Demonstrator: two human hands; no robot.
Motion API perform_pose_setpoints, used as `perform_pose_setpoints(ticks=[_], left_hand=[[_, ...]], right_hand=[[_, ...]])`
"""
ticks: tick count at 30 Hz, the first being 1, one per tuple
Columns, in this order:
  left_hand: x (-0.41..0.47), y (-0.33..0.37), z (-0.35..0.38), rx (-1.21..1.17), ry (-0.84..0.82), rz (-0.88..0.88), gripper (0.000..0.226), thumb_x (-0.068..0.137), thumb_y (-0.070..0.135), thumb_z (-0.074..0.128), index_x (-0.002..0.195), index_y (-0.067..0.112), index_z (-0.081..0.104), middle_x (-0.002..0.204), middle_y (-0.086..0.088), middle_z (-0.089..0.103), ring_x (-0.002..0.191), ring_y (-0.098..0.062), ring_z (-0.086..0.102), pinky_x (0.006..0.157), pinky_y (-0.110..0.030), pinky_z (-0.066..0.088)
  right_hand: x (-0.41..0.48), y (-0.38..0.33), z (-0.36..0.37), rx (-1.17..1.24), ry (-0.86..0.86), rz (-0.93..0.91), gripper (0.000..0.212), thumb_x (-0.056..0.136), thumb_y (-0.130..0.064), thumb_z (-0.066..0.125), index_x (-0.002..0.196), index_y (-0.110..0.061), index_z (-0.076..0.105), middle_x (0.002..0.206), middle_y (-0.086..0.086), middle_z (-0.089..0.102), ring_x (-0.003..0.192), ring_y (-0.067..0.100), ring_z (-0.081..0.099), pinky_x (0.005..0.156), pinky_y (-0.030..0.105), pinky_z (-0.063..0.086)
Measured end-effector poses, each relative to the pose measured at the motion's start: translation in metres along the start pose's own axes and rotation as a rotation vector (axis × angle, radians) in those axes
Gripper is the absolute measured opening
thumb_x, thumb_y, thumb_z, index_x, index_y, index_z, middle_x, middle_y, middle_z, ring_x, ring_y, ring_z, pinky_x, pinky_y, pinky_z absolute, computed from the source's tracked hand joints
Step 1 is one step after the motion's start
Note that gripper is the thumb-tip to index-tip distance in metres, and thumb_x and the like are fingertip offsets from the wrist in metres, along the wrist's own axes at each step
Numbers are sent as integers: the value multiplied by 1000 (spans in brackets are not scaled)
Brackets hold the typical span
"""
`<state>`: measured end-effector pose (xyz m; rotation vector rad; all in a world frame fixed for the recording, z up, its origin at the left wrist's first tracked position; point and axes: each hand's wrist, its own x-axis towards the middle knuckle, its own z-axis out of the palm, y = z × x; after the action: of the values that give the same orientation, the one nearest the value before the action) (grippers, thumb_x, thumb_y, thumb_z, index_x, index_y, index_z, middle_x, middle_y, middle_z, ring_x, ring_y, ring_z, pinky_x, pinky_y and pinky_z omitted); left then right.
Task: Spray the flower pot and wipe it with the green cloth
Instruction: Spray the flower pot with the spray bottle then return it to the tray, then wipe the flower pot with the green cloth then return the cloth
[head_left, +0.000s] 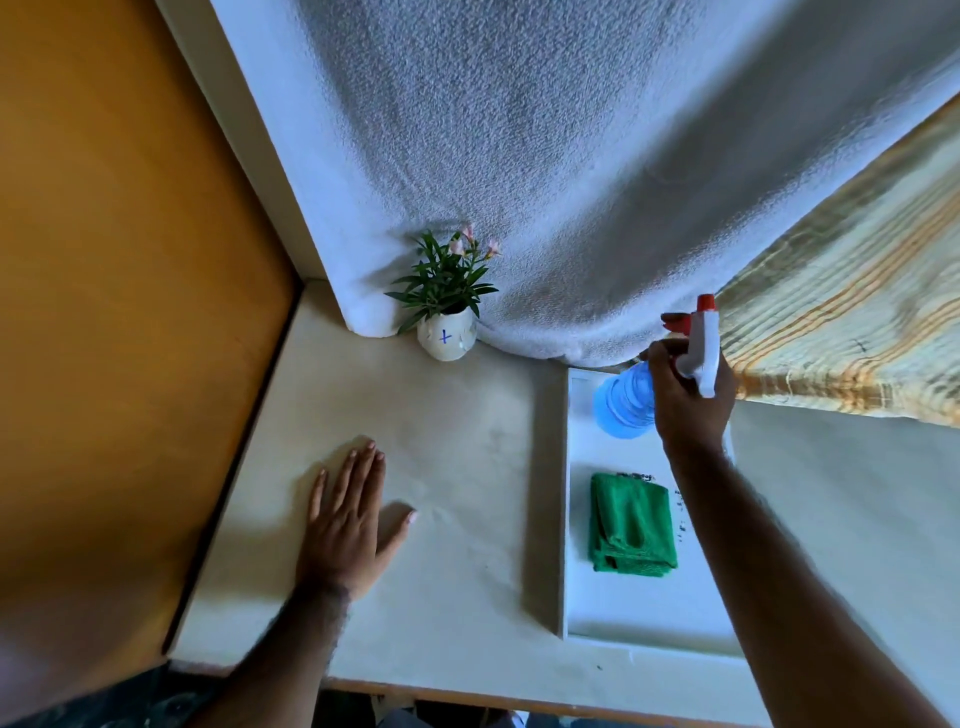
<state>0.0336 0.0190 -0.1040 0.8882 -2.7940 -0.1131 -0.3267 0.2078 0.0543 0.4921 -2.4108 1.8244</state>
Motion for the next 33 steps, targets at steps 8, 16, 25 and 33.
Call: perform_pose_setpoints(ticks=[8,16,25,33], left_hand=[[1,-2,1,4,5,13,87,100,69,38,164,11,28,172,-9,32,159,-25,32,128,-56,30],[0,-3,1,-11,-29,10,88,100,71,33,165,13,25,174,-8,28,160,-24,28,130,-54,24],[1,2,-4,-9,-46,-19,87,98,68,40,163,11,31,173,-9,31,159,-25,31,126,-59,32],[1,2,-5,9,-22,-2,89,97,67,46,163,10,30,173,-9,31,159,-25,31,126,-58,33]], right_hand=[[8,38,-2,-71,-13,25,33,90,-30,73,123,-32,71,87,-17,77,79,1,73,81,35,63],[-31,28,-20,-146,-84,64,72,74,-56,87,133,-33,53,124,-18,65,116,1,62,102,17,46],[-171,86,-95,-723,-627,-369,83,88,-59,71,147,-3,53,156,12,49,149,30,42,121,43,36],[-153,86,-89,-849,-722,-512,58,94,-5,60,150,-1,47,158,23,44,145,41,45,127,39,22]])
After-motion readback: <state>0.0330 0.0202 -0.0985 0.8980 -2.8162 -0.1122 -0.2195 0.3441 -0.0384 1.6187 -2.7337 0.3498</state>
